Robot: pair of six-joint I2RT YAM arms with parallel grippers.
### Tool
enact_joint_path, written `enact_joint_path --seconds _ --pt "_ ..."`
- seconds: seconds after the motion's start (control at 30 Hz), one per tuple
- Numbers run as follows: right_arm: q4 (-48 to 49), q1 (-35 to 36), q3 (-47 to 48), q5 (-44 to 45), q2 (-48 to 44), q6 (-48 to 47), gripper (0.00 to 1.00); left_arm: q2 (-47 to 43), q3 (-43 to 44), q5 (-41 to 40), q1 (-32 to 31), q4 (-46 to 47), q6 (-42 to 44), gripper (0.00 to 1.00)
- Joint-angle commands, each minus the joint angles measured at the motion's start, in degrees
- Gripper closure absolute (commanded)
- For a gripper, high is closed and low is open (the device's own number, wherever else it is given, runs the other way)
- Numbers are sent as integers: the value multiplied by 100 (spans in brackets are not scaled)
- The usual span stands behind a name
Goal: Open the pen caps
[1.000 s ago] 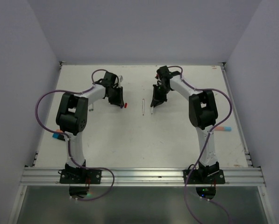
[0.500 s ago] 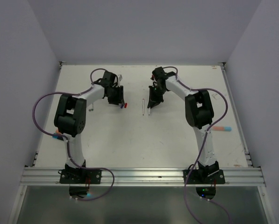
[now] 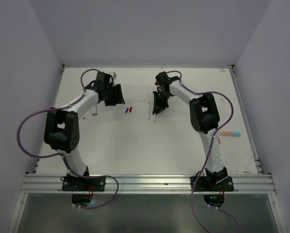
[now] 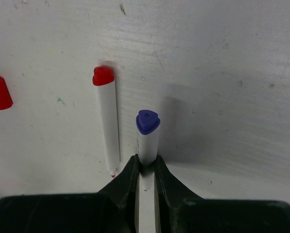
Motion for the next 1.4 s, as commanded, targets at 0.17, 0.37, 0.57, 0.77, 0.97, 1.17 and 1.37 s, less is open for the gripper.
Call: enact_joint_path --seconds 0.17,0.37,0.57,0.77,0.97,1.17,1.37 --pt "152 8 333 138 104 -115 74 -614 -278 -454 204 -82 -282 41" --pt "232 8 386 -29 122 -89 63 -764 -331 -735 257 -267 -317 41" --pt "302 -10 368 59 -167 -53 55 -729 -252 -1139 406 -425 -335 40" --pt "83 -71 430 94 -685 -53 50 -404 91 -1781 723 -583 -98 40" --pt "-208 -80 238 77 -1029 -255 49 79 425 -2344 1030 -663 122 43" --pt "-243 -89 -325 269 -1591 -396 49 484 689 -2388 1206 -592 175 46" --pt "-260 -80 -581 235 -1978 -431 50 905 794 -2370 1233 -540 254 51"
